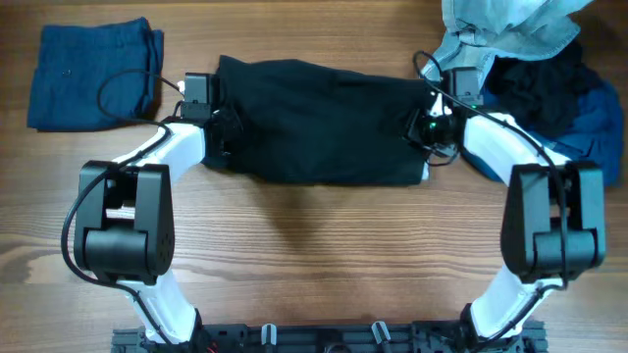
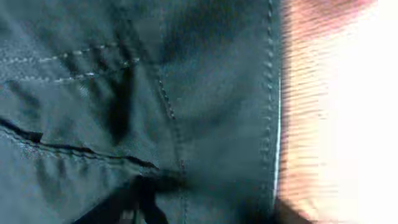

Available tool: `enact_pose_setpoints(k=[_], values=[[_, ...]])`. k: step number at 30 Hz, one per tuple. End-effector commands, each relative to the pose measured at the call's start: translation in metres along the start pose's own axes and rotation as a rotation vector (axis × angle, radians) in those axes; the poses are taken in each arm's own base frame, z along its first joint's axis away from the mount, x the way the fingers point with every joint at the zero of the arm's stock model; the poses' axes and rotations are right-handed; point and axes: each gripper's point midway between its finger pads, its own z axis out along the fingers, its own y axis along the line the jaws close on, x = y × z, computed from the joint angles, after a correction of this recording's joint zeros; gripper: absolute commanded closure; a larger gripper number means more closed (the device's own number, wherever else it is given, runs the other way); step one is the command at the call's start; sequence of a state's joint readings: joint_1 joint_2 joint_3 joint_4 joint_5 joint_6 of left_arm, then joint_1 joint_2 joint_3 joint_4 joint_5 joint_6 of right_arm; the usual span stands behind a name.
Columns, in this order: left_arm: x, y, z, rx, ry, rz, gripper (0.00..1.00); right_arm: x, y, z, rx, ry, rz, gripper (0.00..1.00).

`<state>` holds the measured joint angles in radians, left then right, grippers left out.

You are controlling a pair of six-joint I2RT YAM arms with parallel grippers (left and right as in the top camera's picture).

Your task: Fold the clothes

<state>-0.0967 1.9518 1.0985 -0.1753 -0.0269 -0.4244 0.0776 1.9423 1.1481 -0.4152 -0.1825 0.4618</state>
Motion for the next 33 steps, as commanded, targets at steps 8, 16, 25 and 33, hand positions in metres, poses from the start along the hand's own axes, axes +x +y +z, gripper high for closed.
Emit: enact_pose_setpoints(k=[8,16,25,33], values=[[0.009,0.006,0.008,-0.011,0.037,-0.007,0.96,0.061,-0.035,0.048,0.074,0.202,0.081,0.96],[0.016,0.009,0.007,-0.024,0.064,-0.007,0.96,0.013,-0.048,-0.019,-0.036,0.1,0.102,0.96],[0.029,-0.003,0.006,-0.019,0.092,0.028,0.96,-0.011,-0.011,-0.096,-0.175,-0.015,-0.053,0.96],[0.036,-0.017,0.006,-0.001,0.095,0.061,0.96,0.016,0.082,-0.086,-0.29,-0.015,-0.246,0.96]])
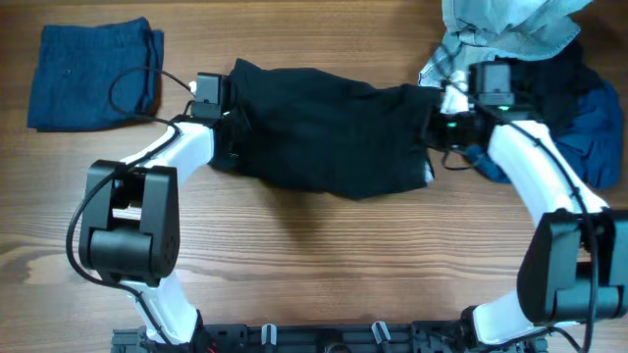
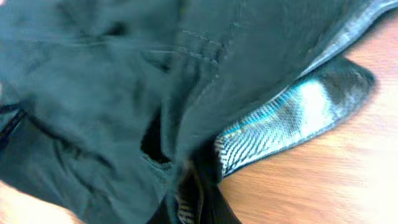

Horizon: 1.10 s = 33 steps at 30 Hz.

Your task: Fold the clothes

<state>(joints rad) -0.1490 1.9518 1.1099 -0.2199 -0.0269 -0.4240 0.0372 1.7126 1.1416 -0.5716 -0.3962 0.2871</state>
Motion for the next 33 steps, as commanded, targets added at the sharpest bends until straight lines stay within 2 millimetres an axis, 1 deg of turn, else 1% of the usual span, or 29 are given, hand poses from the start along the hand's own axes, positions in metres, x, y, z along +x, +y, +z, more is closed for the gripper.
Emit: enact_pose_setpoints(k=[1,3,6,10,13,15,17,20,22,24,27,31,33], values=[[0.02,0.0,0.009,-0.008,0.055,0.014,0.96,0.001,0.065,0.007,-0.102,-0.028,-0.111,0.95],[0.02,-0.001,0.009,-0.007,0.054,0.014,0.96,0.001,0.085,0.011,-0.136,-0.047,-0.133,0.96],[0.02,-0.001,0.009,-0.007,0.055,0.014,0.96,0.001,0.13,0.015,-0.217,-0.098,-0.192,0.95],[0.018,-0.002,0.009,-0.002,0.046,0.014,0.96,0.005,0.181,0.018,-0.321,-0.155,-0.245,0.96],[0.017,-0.002,0.009,-0.001,0.043,0.014,0.96,0.012,0.209,0.025,-0.376,-0.173,-0.261,0.96],[0.017,-0.002,0.009,0.0,0.042,0.014,0.96,0.015,0.221,0.03,-0.402,-0.179,-0.263,0.96],[0.016,-0.003,0.009,0.001,0.039,0.014,0.96,0.019,0.234,0.04,-0.439,-0.185,-0.261,0.96],[0.015,-0.003,0.009,0.004,0.035,0.013,0.96,0.026,0.248,0.057,-0.481,-0.176,-0.245,0.96],[0.014,-0.004,0.009,0.007,0.03,0.013,0.96,0.031,0.255,0.063,-0.514,-0.168,-0.241,0.96],[0.013,-0.005,0.009,0.009,0.026,0.013,0.96,0.032,0.265,0.063,-0.549,-0.18,-0.256,0.96],[0.012,-0.005,0.009,0.01,0.023,0.013,0.96,0.03,0.28,0.057,-0.587,-0.22,-0.264,0.96],[0.011,-0.005,0.008,0.011,0.02,0.012,0.96,0.024,0.283,0.054,-0.592,-0.254,-0.242,0.96],[0.005,-0.007,0.002,0.02,0.002,0.01,0.96,0.023,0.284,0.053,-0.596,-0.258,-0.242,0.96]])
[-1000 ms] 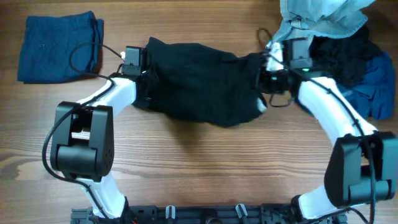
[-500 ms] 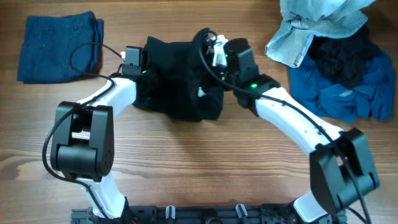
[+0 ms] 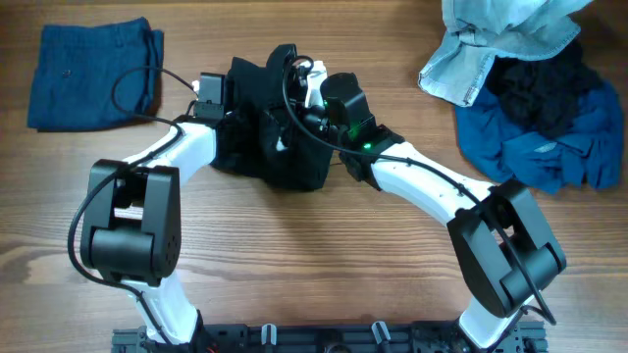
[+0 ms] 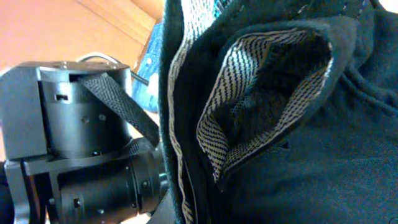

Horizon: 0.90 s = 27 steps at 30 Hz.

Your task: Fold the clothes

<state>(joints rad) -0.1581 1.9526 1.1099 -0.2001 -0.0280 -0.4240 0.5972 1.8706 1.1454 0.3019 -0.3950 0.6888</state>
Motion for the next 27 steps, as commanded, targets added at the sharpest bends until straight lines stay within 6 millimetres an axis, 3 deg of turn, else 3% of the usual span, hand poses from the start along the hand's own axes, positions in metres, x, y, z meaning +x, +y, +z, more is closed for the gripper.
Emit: enact_pose_setpoints(k=[1,5,6,9,14,18,24,27], values=[[0.004,-0.003,-0.002,0.013,0.007,0.002,0.96,-0.006,0.006,0.004,-0.014,-0.023,0.007,0.96],[-0.023,-0.006,-0.036,0.008,-0.092,-0.002,0.94,-0.007,0.005,0.004,-0.011,-0.025,0.007,0.96],[-0.032,-0.002,-0.05,-0.02,-0.129,-0.005,0.77,-0.007,0.006,0.004,-0.013,-0.028,0.006,0.96],[-0.04,0.003,-0.066,-0.056,-0.168,-0.009,0.66,-0.008,0.006,0.004,-0.015,-0.03,0.005,0.96],[-0.057,0.006,-0.096,-0.065,-0.242,-0.025,0.63,-0.011,0.007,0.004,-0.014,-0.042,0.0,0.96],[-0.082,0.015,-0.143,-0.046,-0.348,-0.093,0.59,-0.01,0.004,0.007,-0.011,-0.045,-0.003,0.96],[-0.102,0.025,-0.217,-0.001,-0.488,-0.139,0.55,-0.008,0.001,0.016,-0.029,-0.062,-0.011,0.96],[-0.104,0.023,-0.232,0.016,-0.519,-0.142,0.55,-0.007,0.011,0.022,-0.055,-0.084,-0.036,0.96]])
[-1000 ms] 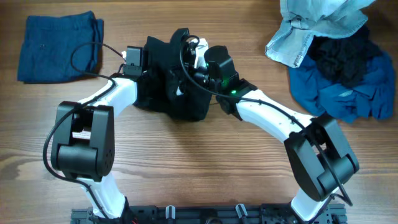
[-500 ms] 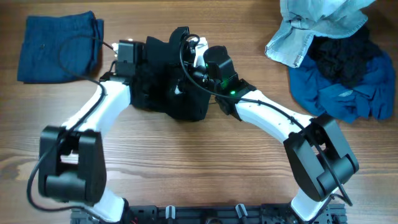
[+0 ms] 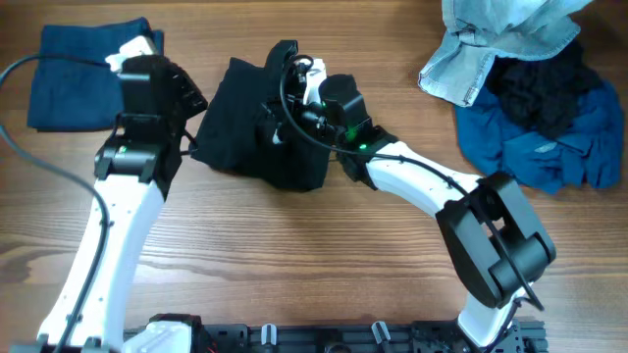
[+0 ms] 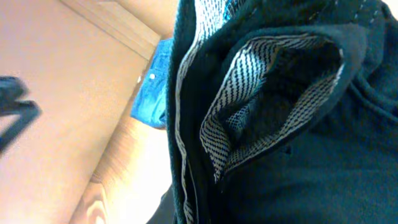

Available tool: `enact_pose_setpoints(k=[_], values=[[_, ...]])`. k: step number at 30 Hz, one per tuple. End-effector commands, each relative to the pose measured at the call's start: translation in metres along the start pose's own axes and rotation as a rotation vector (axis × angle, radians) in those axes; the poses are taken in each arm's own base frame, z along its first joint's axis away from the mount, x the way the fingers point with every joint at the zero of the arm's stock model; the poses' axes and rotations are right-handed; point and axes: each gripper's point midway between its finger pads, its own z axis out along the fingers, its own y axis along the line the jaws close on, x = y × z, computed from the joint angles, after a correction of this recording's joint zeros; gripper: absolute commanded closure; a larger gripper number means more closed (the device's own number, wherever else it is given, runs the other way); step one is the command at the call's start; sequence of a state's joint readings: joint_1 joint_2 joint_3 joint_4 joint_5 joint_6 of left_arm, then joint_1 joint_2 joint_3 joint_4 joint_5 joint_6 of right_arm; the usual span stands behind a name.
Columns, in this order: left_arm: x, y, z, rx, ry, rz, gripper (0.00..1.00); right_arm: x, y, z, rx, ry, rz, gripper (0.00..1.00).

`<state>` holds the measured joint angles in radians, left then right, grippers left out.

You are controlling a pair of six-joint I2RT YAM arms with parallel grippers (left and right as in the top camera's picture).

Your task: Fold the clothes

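Observation:
A black garment (image 3: 245,137) lies bunched left of the table's middle, with its right half doubled over onto the left. My right gripper (image 3: 283,116) sits on top of the bunch, shut on the cloth. In the right wrist view the black cloth (image 4: 323,155) fills the frame, and a herringbone pocket lining (image 4: 249,99) gapes open close to the camera. The fingers themselves are buried in the fabric. My left gripper (image 3: 184,96) hangs raised just off the garment's left edge. Whether its jaws are open or shut is hidden.
A folded dark blue garment (image 3: 83,74) lies at the far left, partly under my left arm. At the far right is a pile of light blue denim (image 3: 500,34), black cloth (image 3: 535,93) and blue cloth (image 3: 549,147). Bare wood shows along the table's near side.
My left arm has come off the garment's left edge and now stands higher and further left. It no longer fills the right wrist view. The right gripper and the garment have not moved.
The black garment first lay spread out, with a gripper at each end. A second later both ends were lifted a little. Then the right gripper had brought the right end over onto the left side. Now the left arm has drawn away.

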<state>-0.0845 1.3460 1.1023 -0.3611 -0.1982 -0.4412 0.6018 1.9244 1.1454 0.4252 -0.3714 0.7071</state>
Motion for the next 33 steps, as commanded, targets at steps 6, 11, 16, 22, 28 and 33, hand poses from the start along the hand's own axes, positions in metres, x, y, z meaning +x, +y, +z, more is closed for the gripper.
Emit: enact_pose_setpoints(k=[6,11,16,22,28,33], values=[[-0.004,0.006,-0.012,-0.016,-0.013,-0.015,0.57,0.01,0.038,0.016,-0.107,-0.025,-0.133,0.0],[0.0,0.008,-0.012,-0.023,0.0,-0.012,0.58,0.009,0.05,0.014,-0.17,-0.023,-0.151,0.01],[0.003,0.01,-0.012,-0.031,0.016,-0.008,0.58,-0.017,0.053,-0.004,-0.206,-0.044,-0.146,0.0],[0.028,0.005,0.002,-0.001,0.12,0.012,0.6,-0.055,-0.026,-0.049,-0.019,-0.008,0.035,0.0],[0.081,-0.046,0.013,0.223,0.303,0.165,0.63,-0.067,-0.098,-0.097,0.12,0.041,0.067,0.01],[0.132,-0.102,0.007,0.34,0.361,0.346,0.44,-0.074,-0.159,-0.15,0.227,0.055,0.172,0.0]])
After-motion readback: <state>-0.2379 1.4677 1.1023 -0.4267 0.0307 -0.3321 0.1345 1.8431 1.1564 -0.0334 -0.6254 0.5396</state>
